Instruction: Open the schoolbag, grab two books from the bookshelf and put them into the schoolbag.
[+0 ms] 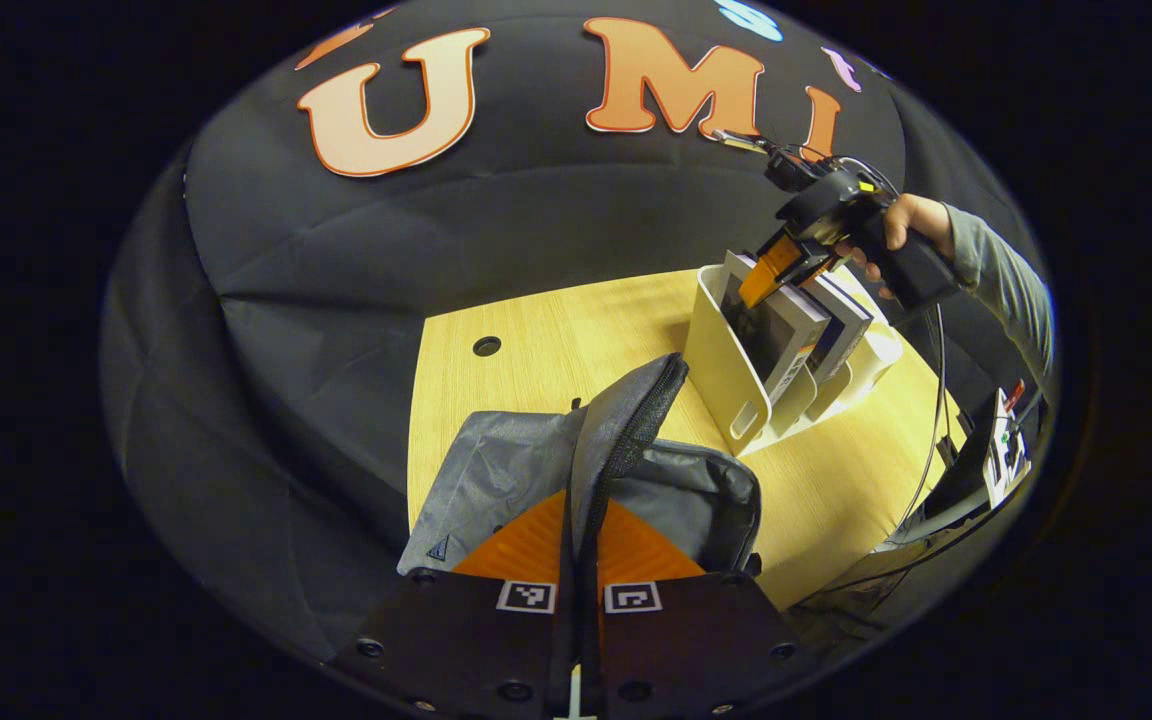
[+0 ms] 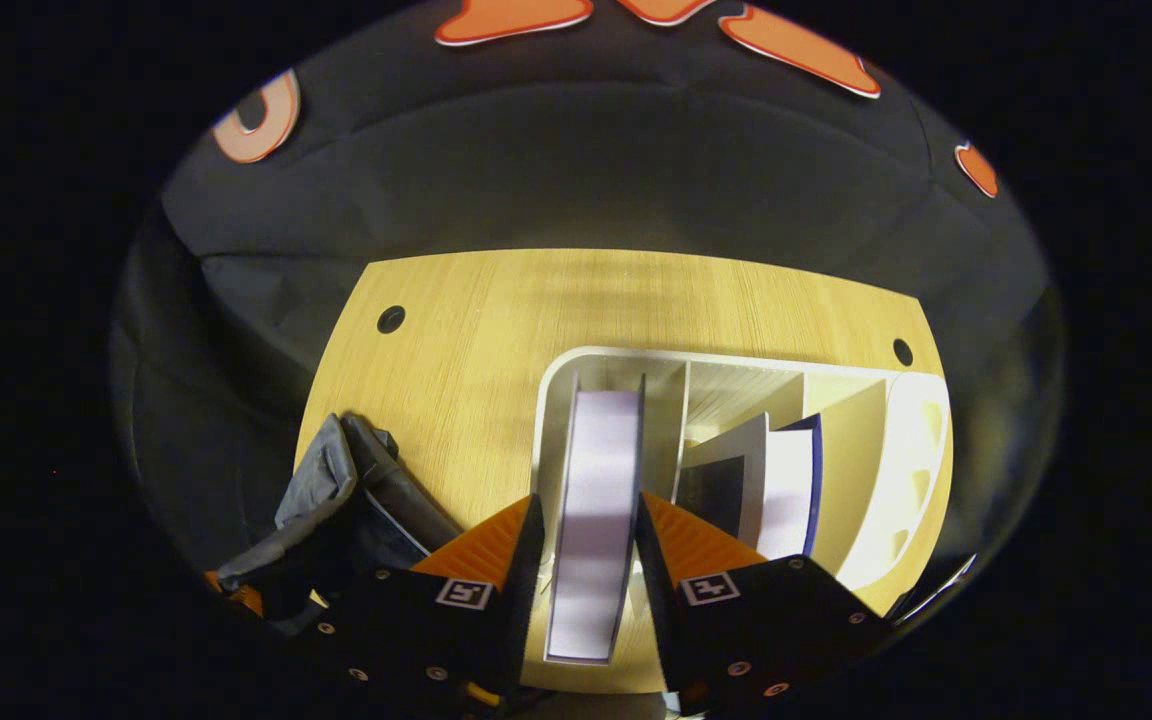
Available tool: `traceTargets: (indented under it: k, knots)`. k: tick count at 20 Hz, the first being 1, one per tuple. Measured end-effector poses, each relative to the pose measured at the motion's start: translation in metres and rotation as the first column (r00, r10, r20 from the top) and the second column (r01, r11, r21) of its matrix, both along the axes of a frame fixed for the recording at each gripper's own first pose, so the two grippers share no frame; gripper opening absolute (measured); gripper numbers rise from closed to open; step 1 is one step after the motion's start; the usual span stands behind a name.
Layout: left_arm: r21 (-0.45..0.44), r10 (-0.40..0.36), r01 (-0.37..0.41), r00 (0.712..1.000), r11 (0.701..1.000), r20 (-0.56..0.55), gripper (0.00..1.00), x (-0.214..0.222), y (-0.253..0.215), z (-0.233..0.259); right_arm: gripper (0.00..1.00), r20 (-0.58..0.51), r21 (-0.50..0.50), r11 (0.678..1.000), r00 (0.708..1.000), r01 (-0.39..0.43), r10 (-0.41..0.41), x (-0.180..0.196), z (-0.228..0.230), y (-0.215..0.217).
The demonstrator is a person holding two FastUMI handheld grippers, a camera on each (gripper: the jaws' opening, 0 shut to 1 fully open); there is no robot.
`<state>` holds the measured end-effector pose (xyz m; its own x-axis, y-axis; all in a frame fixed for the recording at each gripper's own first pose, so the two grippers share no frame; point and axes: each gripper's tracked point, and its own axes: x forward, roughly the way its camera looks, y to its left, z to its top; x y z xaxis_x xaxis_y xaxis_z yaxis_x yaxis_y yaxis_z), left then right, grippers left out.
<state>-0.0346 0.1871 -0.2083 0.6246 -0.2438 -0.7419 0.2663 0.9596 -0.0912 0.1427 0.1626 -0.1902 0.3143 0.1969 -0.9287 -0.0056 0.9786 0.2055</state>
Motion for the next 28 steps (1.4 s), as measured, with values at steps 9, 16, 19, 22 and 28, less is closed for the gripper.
traceTargets:
  k: [9, 16, 19, 22, 28]
  knots:
    - [-0.034, 0.02, -0.02, 1.0, 0.999, -0.009, 0.04, -0.003, -0.001, -0.006, 0.32, -0.042, 0.16, 0.968, 0.981, 0.193, -0.189, 0.003, 0.035, -0.036]
    - [-0.041, 0.005, -0.006, 1.0, 0.999, -0.016, 0.04, -0.004, -0.008, -0.01, 0.31, 0.009, 0.272, 0.934, 0.97, 0.231, -0.242, -0.015, 0.087, -0.064]
    - [-0.04, -0.004, 0.003, 1.0, 0.999, -0.018, 0.04, -0.005, -0.008, -0.011, 0.31, 0.033, 0.306, 0.922, 0.965, 0.237, -0.259, -0.026, 0.106, -0.072]
    - [-0.056, -0.006, 0.005, 1.0, 0.998, -0.024, 0.04, -0.005, -0.013, -0.013, 0.3, 0.054, 0.334, 0.912, 0.961, 0.237, -0.27, -0.042, 0.115, -0.077]
    - [-0.076, -0.021, 0.019, 0.999, 0.997, -0.031, 0.04, -0.004, -0.017, -0.019, 0.3, 0.059, 0.383, 0.883, 0.947, 0.271, -0.317, -0.06, 0.105, -0.077]
